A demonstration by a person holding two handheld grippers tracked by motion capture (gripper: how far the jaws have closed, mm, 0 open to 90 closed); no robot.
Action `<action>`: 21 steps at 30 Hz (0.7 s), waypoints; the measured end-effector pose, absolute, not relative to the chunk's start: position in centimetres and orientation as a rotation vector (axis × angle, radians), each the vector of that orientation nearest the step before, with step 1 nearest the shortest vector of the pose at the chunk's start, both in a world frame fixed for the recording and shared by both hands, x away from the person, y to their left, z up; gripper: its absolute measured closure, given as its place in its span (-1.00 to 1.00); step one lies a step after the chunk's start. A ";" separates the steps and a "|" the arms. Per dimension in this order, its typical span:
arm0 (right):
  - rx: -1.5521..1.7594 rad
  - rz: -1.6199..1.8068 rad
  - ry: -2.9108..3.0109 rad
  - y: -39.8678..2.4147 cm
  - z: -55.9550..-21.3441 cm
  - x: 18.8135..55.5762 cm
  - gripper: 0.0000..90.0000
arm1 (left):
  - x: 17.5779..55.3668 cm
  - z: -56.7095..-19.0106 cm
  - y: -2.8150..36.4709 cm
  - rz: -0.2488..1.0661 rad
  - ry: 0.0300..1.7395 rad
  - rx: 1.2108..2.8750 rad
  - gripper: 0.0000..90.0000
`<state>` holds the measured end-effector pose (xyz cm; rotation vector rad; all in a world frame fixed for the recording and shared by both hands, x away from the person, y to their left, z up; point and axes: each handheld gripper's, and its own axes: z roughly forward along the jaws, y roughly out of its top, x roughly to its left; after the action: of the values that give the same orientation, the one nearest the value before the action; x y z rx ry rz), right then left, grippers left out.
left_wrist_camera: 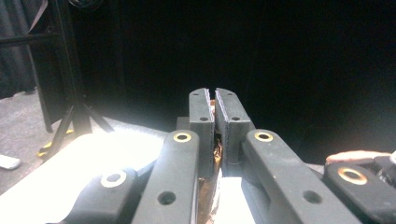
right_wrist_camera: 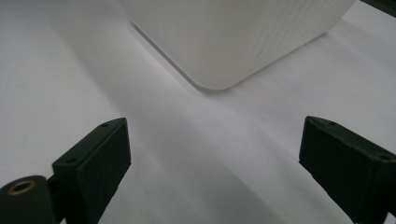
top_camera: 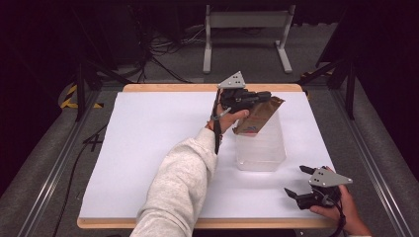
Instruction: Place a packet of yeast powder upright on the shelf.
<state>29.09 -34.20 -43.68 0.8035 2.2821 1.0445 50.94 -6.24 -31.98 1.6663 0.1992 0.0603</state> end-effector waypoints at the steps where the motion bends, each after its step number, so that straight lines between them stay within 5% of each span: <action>1: 0.804 1.048 2.281 -34.2 -43.7 29.1 -0.79 | 50.9 -31.9 -6.5 0.051 0.201 1.660 0.92; 21: 0.794 1.042 2.290 -34.0 -43.7 29.0 -0.78 | 50.7 -34.9 -4.7 0.046 0.245 1.681 0.90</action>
<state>29.03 -33.99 -43.72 0.7937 2.2895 1.0417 50.68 -4.68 -34.89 1.6806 0.2453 0.0463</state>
